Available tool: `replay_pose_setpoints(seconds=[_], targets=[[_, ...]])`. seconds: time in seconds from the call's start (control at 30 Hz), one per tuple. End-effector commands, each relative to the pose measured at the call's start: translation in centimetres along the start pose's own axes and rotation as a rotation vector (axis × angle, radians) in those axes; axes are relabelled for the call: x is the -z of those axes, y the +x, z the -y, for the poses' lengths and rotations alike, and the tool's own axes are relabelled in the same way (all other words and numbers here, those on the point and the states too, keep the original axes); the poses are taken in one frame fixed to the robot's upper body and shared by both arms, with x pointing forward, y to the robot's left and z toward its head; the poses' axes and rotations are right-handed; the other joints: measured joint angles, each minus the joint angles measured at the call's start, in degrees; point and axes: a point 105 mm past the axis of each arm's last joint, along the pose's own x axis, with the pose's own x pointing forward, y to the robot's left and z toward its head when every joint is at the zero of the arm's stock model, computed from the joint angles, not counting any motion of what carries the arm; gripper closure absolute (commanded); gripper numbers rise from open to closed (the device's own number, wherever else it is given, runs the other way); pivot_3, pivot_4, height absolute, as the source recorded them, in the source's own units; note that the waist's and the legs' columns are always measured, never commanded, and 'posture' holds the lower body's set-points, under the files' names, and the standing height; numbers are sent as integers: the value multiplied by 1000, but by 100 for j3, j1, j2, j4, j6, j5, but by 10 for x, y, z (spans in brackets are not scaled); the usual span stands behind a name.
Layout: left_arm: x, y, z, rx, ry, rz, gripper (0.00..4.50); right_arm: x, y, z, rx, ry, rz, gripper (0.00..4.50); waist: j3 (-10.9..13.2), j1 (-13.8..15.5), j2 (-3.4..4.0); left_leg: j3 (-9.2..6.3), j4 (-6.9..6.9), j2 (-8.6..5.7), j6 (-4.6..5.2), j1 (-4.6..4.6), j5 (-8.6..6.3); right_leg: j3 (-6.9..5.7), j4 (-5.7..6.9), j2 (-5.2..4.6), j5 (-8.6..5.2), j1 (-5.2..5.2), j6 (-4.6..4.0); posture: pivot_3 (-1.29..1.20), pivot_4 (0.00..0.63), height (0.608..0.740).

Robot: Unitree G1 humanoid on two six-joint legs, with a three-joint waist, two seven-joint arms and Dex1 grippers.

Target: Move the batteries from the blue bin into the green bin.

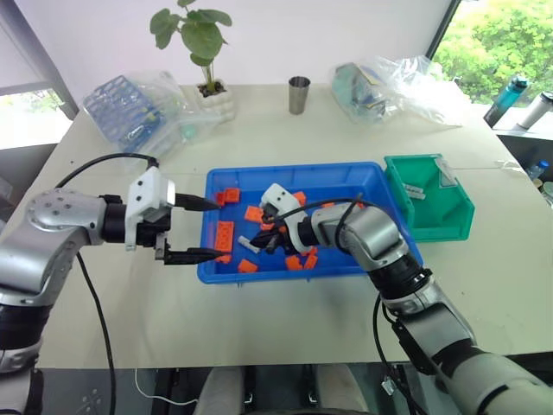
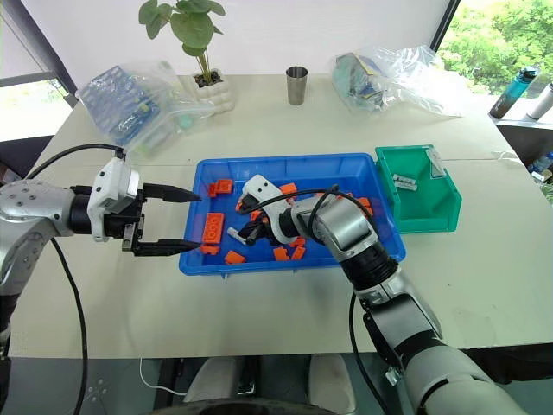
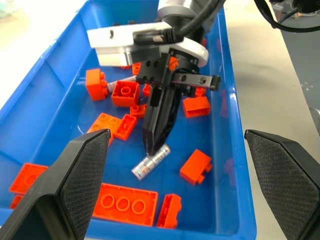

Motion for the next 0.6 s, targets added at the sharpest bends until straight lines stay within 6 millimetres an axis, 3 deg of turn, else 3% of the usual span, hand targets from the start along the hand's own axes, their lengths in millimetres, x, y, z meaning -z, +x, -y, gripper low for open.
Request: replay_pose_setpoints(seconds=[0.03, 0.2, 0.3, 0.4, 0.6], targets=[[-5, 0, -1, 7, 18, 10, 0, -12, -6, -8, -18, -23, 40, 4457, 0, -3, 0, 0, 0, 0, 0, 0, 0, 0, 0, 0, 0, -1, 0, 0, 150, 716], [-2, -1, -1, 18, 13, 0, 0, -19, -10, -8, -4, -48, 65, 4457, 0, 0, 0, 0, 0, 0, 0, 0, 0, 0, 0, 0, 0, -1, 0, 0, 150, 716], [0, -4, 0, 16, 9, -9, 0, -21, -10, -8, 1, -59, 67, 3680, 0, -2, 0, 0, 0, 0, 0, 0, 0, 0, 0, 0, 0, -1, 0, 0, 150, 716], [3, -9, 0, 8, 6, -24, 0, -18, -7, -9, -3, -69, 55, 2331, 0, -5, 0, 0, 0, 0, 0, 0, 0, 0, 0, 0, 0, -2, 0, 0, 150, 716], [6, -9, 1, 0, 15, -37, 0, -2, 6, -8, -8, -81, 6, 2331, 0, 1, 0, 0, -1, 0, 0, -1, 0, 0, 0, 0, 0, -2, 0, 0, 150, 716]])
